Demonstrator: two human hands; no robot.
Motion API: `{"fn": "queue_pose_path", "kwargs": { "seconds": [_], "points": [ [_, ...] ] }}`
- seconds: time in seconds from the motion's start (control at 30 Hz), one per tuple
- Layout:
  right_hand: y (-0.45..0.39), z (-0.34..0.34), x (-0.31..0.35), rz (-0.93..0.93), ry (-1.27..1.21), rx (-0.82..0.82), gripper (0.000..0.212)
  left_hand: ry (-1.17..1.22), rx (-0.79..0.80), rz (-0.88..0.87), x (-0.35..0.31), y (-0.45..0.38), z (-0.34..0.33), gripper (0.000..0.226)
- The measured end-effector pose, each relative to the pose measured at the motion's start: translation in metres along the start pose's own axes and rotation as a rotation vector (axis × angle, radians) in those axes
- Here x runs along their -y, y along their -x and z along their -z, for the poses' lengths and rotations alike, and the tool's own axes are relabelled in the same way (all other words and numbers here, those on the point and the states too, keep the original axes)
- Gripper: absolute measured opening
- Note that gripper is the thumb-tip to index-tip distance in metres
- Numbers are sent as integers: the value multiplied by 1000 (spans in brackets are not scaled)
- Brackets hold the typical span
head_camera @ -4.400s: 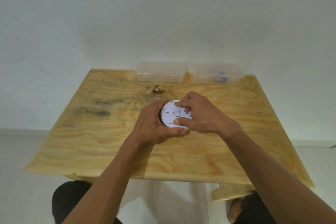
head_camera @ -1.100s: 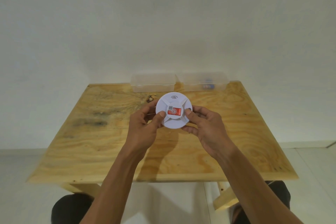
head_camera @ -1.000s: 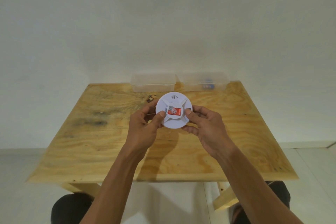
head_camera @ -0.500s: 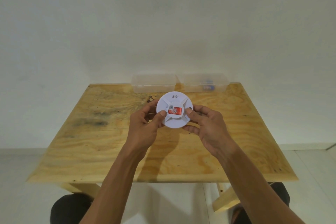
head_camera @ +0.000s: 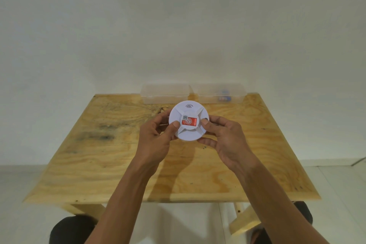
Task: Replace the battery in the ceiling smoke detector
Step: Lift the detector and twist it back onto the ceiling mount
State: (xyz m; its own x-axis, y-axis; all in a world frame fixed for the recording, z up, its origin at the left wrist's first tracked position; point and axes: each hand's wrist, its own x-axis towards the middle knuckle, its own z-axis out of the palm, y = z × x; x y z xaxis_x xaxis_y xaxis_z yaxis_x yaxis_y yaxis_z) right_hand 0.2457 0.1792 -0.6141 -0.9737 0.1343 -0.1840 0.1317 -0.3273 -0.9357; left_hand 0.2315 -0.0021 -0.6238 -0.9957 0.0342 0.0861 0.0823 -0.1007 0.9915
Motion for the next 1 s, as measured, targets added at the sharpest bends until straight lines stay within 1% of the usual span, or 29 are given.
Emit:
{"fn": "queue_pose_path", "kwargs": {
  "seconds": [0.7,0.9,1.0],
  "points": [
    [0,-1,2,14,14,5,24,9,-2,1,-2,1,0,33],
    [3,4,6,44,-8,106,30,23,-7,-3,-3,0,2,31],
    [4,4,5,59,5,110,33,21,-6,-7,-4,-1,2,33]
  ]
}}
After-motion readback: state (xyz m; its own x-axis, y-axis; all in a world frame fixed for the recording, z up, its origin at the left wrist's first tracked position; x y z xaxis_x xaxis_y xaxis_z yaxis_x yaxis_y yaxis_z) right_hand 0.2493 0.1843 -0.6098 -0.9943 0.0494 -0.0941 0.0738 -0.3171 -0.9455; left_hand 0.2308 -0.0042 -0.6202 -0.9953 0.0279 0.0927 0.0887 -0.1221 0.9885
